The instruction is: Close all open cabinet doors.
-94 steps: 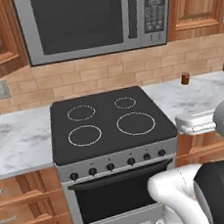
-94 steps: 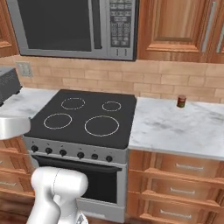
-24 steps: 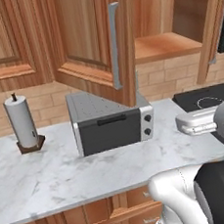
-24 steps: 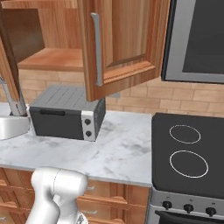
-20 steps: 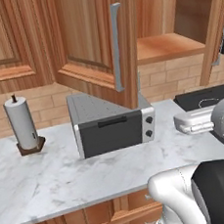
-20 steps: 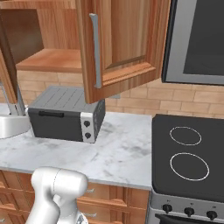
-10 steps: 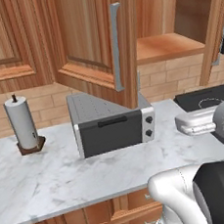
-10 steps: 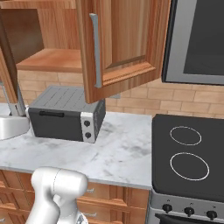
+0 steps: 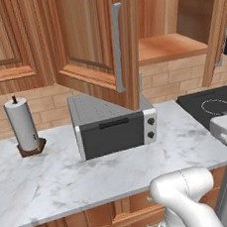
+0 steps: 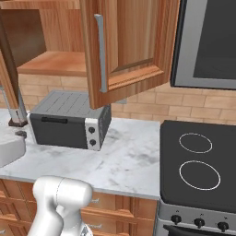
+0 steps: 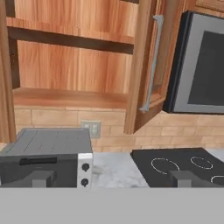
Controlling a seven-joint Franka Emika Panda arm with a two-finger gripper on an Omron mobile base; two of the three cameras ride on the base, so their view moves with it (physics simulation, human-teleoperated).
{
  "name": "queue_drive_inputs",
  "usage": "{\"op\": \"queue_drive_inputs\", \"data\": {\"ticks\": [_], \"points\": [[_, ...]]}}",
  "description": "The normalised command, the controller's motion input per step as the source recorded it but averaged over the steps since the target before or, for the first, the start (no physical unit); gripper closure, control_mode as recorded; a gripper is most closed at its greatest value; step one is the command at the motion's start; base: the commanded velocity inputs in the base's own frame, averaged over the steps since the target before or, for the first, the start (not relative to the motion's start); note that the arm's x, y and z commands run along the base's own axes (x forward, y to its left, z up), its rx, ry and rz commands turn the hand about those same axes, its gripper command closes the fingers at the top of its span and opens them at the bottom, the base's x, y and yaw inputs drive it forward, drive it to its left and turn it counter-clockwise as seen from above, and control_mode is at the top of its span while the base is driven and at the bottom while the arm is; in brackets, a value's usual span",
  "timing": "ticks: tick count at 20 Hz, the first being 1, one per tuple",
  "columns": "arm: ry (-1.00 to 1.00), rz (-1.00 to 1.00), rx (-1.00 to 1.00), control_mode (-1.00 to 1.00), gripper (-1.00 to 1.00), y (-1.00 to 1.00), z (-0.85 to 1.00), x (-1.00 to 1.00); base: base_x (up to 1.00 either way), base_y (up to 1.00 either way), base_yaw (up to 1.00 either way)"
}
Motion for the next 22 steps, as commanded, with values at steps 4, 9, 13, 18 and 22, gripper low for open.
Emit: {"op": "queue_drive_inputs", "data": {"ticks": [4,9,13,18,22], "points": [[-0.05,0.09,0.12,-1.0,-1.0,-0.94,-0.07,0.02,0.0,0.0,0.0],[0.0,0.19,0.2,-1.0,-1.0,-0.87,-0.04,0.09,0.0,0.0,0.0],[-0.08,0.28,0.09,-1.0,-1.0,-0.63,0.0,0.26,0.0,0.0,0.0],[-0.09,0.29,-0.02,-1.0,-1.0,-0.12,0.06,0.42,0.0,0.0,0.0],[-0.18,0.24,-0.12,-1.0,-1.0,0.05,0.13,0.53,0.0,0.0,0.0]]}}
